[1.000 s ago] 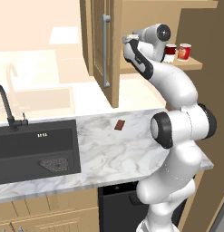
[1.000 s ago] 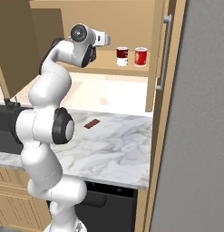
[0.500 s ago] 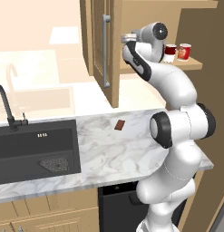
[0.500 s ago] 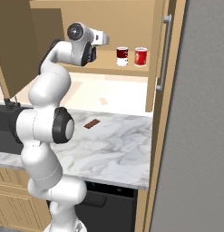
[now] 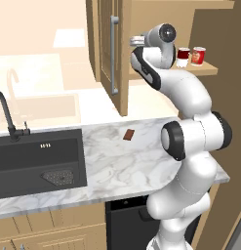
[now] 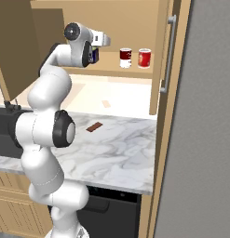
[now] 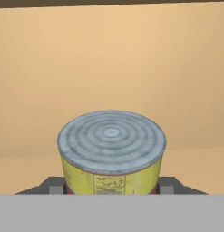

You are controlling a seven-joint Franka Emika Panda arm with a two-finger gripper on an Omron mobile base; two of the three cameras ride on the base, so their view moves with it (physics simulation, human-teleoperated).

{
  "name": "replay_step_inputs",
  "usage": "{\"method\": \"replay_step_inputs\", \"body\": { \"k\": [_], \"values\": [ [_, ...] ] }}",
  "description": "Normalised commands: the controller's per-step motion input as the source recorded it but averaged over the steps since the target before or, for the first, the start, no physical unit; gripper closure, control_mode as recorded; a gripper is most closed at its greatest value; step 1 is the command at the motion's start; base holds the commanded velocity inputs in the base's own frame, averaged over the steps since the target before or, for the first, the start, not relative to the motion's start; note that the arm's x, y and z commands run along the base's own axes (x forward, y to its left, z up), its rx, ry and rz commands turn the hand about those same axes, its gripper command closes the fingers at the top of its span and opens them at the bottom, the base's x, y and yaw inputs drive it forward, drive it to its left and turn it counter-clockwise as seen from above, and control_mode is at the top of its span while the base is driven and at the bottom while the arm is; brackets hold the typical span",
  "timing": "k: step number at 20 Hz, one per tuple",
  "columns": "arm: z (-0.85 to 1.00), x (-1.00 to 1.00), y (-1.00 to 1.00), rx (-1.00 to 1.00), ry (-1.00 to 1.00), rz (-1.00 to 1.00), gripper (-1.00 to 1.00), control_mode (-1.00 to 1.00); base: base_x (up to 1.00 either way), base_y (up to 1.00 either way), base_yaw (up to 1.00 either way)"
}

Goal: Stack two cans on top of the other two cans in the cabinet.

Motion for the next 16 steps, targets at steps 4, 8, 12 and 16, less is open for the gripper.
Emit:
{"method": "replay_step_inputs", "body": {
  "k": [4,8,12,16],
  "values": [
    [0.0,-0.05,0.08,0.0,0.03,-0.04,1.0,-1.0,0.0,0.0,0.0],
    [-0.02,-0.01,0.0,0.0,0.03,-0.04,1.0,-1.0,0.0,0.0,0.0],
    [-0.03,-0.04,0.0,0.0,0.02,-0.03,1.0,-1.0,0.0,0.0,0.0],
    [-0.17,0.05,0.0,0.0,0.04,-0.01,1.0,-1.0,0.0,0.0,0.0]
  ]
}}
